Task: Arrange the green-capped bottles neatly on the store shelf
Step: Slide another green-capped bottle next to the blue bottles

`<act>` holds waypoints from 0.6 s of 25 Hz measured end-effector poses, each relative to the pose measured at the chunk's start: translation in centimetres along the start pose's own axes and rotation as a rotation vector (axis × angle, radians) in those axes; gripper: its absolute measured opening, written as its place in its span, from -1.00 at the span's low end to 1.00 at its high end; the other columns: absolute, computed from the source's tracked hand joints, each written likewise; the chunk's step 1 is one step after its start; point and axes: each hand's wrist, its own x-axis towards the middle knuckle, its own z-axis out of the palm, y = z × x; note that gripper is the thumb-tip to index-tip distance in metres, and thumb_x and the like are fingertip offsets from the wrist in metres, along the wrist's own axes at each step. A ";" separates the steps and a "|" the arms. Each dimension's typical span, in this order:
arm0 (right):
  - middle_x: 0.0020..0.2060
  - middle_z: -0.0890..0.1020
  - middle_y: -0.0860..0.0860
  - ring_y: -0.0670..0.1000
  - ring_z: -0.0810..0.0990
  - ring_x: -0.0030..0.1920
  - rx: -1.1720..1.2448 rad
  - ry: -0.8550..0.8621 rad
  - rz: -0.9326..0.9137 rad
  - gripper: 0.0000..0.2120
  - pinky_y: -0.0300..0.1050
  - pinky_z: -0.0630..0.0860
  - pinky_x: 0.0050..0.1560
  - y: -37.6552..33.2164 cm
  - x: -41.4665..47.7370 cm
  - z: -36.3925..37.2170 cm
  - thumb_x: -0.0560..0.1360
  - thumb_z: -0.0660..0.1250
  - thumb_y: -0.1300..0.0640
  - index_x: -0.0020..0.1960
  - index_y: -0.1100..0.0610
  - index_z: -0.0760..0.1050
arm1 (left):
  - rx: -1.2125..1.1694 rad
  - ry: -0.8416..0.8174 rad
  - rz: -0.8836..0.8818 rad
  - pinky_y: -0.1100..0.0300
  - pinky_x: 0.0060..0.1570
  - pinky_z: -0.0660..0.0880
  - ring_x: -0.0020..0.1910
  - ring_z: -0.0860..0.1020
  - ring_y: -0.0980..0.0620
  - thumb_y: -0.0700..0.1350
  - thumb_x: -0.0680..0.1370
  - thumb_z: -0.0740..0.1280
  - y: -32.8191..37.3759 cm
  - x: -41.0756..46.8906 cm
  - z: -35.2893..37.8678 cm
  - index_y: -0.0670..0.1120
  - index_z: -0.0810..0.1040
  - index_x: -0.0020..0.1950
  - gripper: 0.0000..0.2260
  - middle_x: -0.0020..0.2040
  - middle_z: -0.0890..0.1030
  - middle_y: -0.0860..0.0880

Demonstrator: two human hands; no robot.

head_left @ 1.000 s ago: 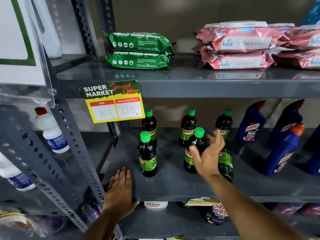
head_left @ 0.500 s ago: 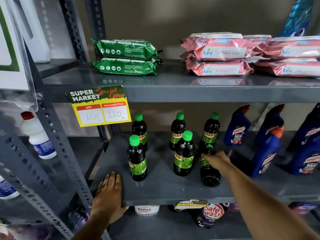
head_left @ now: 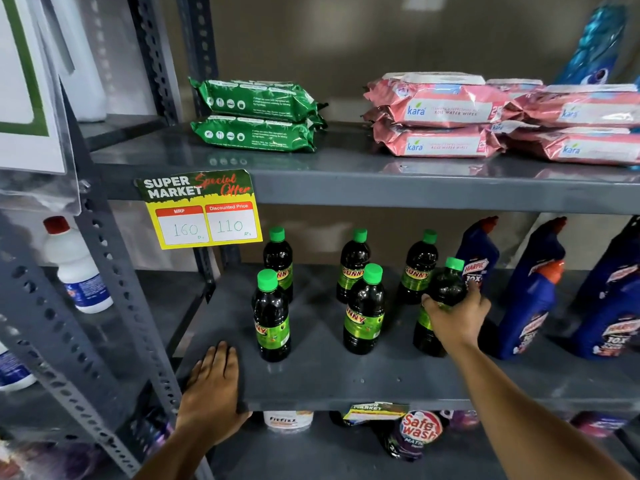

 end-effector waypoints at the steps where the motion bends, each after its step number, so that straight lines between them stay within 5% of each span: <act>1: 0.34 0.29 0.22 0.21 0.35 0.31 0.002 -0.013 -0.015 -0.20 -0.10 0.25 0.32 0.0 0.0 -0.3 0.31 0.57 0.16 0.44 0.17 0.26 | 0.000 -0.001 -0.002 0.01 0.49 -0.10 0.52 -0.14 -0.12 0.25 0.37 0.27 0.0 0.0 0.0 -0.16 -0.17 0.52 -0.04 0.57 -0.13 -0.17; 10: 0.28 0.33 0.24 0.16 0.27 0.33 0.017 -0.030 -0.146 -0.22 -0.19 0.21 0.27 1.2 -0.9 -0.2 0.26 0.59 0.25 0.35 0.24 0.25 | 0.023 0.012 -0.011 -0.01 0.48 -0.06 0.52 -0.11 -0.13 0.22 0.38 0.26 -0.1 0.2 0.3 -0.17 -0.14 0.53 -0.08 0.57 -0.10 -0.18; 15: 0.29 0.33 0.24 0.17 0.27 0.34 -0.014 -0.035 -0.161 -0.17 0.00 0.29 0.37 1.3 -0.9 -0.2 0.24 0.62 0.20 0.37 0.23 0.24 | 0.029 0.017 -0.014 -0.01 0.48 -0.03 0.52 -0.07 -0.14 0.25 0.36 0.29 -0.2 0.3 0.6 -0.17 -0.11 0.53 -0.05 0.57 -0.06 -0.18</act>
